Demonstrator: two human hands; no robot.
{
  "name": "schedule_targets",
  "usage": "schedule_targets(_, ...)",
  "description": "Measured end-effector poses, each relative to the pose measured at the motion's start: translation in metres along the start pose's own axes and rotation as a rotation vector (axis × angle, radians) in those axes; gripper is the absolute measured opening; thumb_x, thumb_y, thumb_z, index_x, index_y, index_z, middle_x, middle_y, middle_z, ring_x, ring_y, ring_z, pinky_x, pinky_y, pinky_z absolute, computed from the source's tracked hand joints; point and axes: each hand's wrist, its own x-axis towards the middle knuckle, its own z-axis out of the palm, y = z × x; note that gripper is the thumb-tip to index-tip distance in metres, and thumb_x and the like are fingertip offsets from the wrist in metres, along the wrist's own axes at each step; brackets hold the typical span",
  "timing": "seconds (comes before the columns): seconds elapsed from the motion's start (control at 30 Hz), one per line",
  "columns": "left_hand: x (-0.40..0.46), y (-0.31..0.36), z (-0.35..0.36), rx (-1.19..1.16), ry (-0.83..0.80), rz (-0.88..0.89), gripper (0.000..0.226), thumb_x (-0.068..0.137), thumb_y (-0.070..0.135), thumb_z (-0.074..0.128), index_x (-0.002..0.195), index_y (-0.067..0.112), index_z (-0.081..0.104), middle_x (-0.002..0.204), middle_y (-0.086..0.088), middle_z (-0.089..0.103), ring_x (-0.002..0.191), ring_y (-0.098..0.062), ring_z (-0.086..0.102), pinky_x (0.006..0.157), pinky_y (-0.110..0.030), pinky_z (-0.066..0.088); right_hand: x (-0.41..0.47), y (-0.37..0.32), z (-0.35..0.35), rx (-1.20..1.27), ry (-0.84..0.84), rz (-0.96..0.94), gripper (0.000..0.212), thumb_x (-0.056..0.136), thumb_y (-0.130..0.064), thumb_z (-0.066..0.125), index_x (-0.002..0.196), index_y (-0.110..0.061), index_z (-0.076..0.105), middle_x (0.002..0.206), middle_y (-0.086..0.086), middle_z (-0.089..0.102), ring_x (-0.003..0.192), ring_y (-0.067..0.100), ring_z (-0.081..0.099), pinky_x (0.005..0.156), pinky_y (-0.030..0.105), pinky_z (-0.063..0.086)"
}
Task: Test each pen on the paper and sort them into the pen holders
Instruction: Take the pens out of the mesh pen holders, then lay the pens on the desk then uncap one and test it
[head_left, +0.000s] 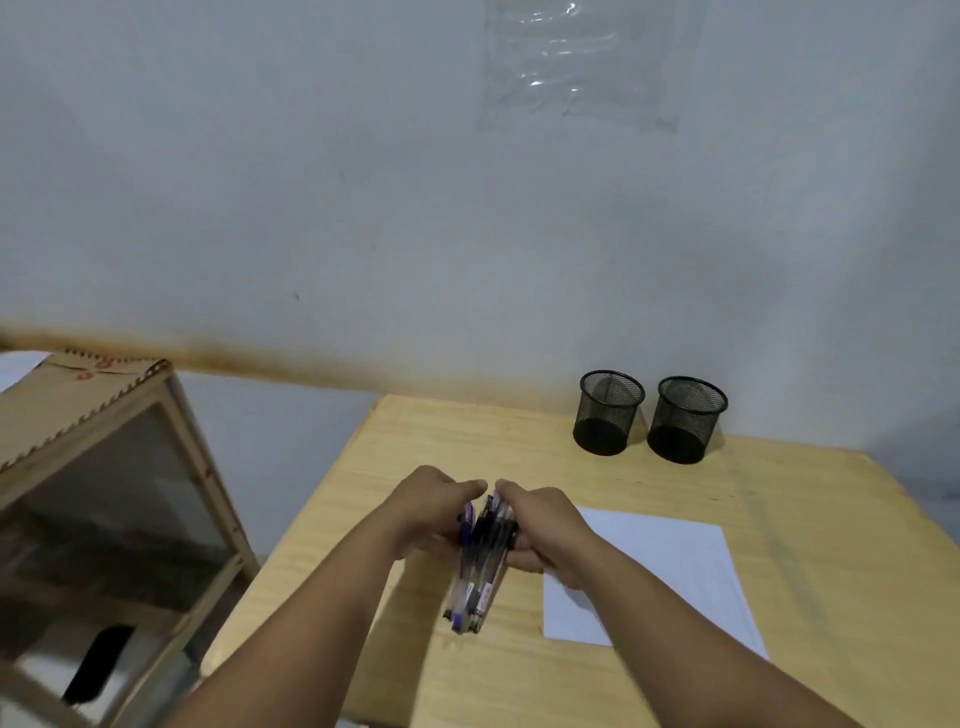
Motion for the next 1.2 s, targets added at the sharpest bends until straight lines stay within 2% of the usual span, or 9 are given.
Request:
schedule_targets(0.13, -0.002, 0.006, 0.001, 0.036, 0.023, 0.018, 0.029, 0.094, 0.039, 0.06, 0.095, 0.011, 0.054, 0.097, -0.012, 0.057, 0.076, -0.027, 0.065, 0.047, -0.025, 0.053, -0.002, -0.005, -0.006, -0.375, 0.17, -0.153, 0.049, 0.095, -0.057, 0.039, 0.08, -0.012, 0.052, 0.088, 0.001, 0.057, 0.086, 0.024, 0.06, 0.071, 0.032, 0.047)
schedule_targets(0.23, -0.001, 0.006, 0.001, 0.08, 0.043, 0.032, 0.03, 0.095, 0.039, 0.059, 0.1, 0.01, 0.059, 0.098, -0.007, 0.058, 0.08, -0.023, 0.064, 0.051, -0.028, 0.054, -0.002, -0.005, -0.012, -0.533, 0.212, -0.269, 0.05, 0.095, -0.059, 0.034, 0.1, -0.014, 0.055, 0.105, 0.003, 0.059, 0.103, 0.025, 0.059, 0.078, 0.033, 0.041)
schedule_targets(0.37, 0.003, 0.001, -0.002, 0.157, 0.097, 0.055, 0.036, 0.093, 0.038, 0.06, 0.116, 0.011, 0.066, 0.113, -0.003, 0.063, 0.098, -0.023, 0.063, 0.065, -0.033, 0.056, -0.005, -0.003, -0.019, -0.484, 0.208, -0.33, 0.042, 0.097, -0.053, 0.039, 0.1, -0.017, 0.061, 0.098, 0.0, 0.063, 0.089, 0.02, 0.059, 0.073, 0.031, 0.042)
schedule_targets(0.43, 0.004, -0.003, -0.004, 0.174, 0.11, 0.053, 0.024, 0.09, 0.031, 0.064, 0.104, 0.012, 0.069, 0.106, -0.005, 0.067, 0.094, -0.023, 0.065, 0.068, -0.035, 0.059, -0.006, 0.001, -0.021, -0.479, 0.19, -0.349, 0.033, 0.097, -0.05, 0.042, 0.085, -0.022, 0.055, 0.086, -0.003, 0.057, 0.082, 0.021, 0.056, 0.071, 0.031, 0.043)
schedule_targets(0.57, 0.005, -0.013, -0.004, 0.278, 0.153, 0.03, 0.013, 0.087, 0.021, 0.069, 0.085, 0.009, 0.072, 0.089, -0.008, 0.07, 0.081, -0.025, 0.068, 0.061, -0.032, 0.059, -0.008, 0.01, -0.022, -0.45, 0.177, -0.363, 0.037, 0.096, -0.036, 0.05, 0.093, -0.002, 0.065, 0.104, 0.014, 0.071, 0.094, 0.032, 0.066, 0.075, 0.035, 0.048)
schedule_targets(0.73, 0.008, -0.026, 0.002, 0.413, 0.182, -0.001, 0.015, 0.077, 0.018, 0.07, 0.073, 0.004, 0.074, 0.074, -0.014, 0.073, 0.055, -0.025, 0.062, 0.056, -0.031, 0.055, -0.011, 0.019, -0.024, -0.442, 0.131, -0.346, 0.032, 0.088, -0.021, 0.05, 0.094, 0.007, 0.065, 0.072, 0.013, 0.063, 0.063, 0.022, 0.052, 0.06, 0.032, 0.044)
schedule_targets(0.87, 0.011, -0.03, 0.007, 0.455, 0.196, -0.005, 0.01, 0.074, 0.016, 0.075, 0.068, 0.012, 0.069, 0.065, -0.011, 0.065, 0.052, -0.024, 0.059, 0.063, -0.044, 0.061, -0.014, 0.024, -0.024, -0.454, 0.124, -0.327, 0.023, 0.088, -0.019, 0.052, 0.091, -0.005, 0.07, 0.078, 0.012, 0.071, 0.069, 0.028, 0.065, 0.065, 0.033, 0.053)
schedule_targets(1.0, 0.012, -0.033, 0.007, 0.365, 0.203, -0.014, 0.006, 0.079, 0.012, 0.077, 0.077, 0.007, 0.076, 0.078, -0.015, 0.073, 0.067, -0.029, 0.069, 0.06, -0.038, 0.062, -0.014, 0.026, -0.023, -0.433, 0.086, -0.327, 0.016, 0.088, -0.021, 0.053, 0.091, -0.017, 0.069, 0.076, -0.001, 0.068, 0.069, 0.019, 0.064, 0.064, 0.029, 0.051)
schedule_targets(1.2, 0.011, -0.037, 0.007, 0.343, 0.212, 0.009, 0.009, 0.076, 0.008, 0.07, 0.073, 0.001, 0.074, 0.068, -0.011, 0.067, 0.058, -0.025, 0.064, 0.055, -0.041, 0.06, -0.012, 0.025, -0.01, -0.161, -0.021, -0.265, 0.016, 0.092, -0.016, 0.055, 0.092, -0.007, 0.069, 0.075, 0.006, 0.064, 0.063, 0.017, 0.057, 0.061, 0.031, 0.049)
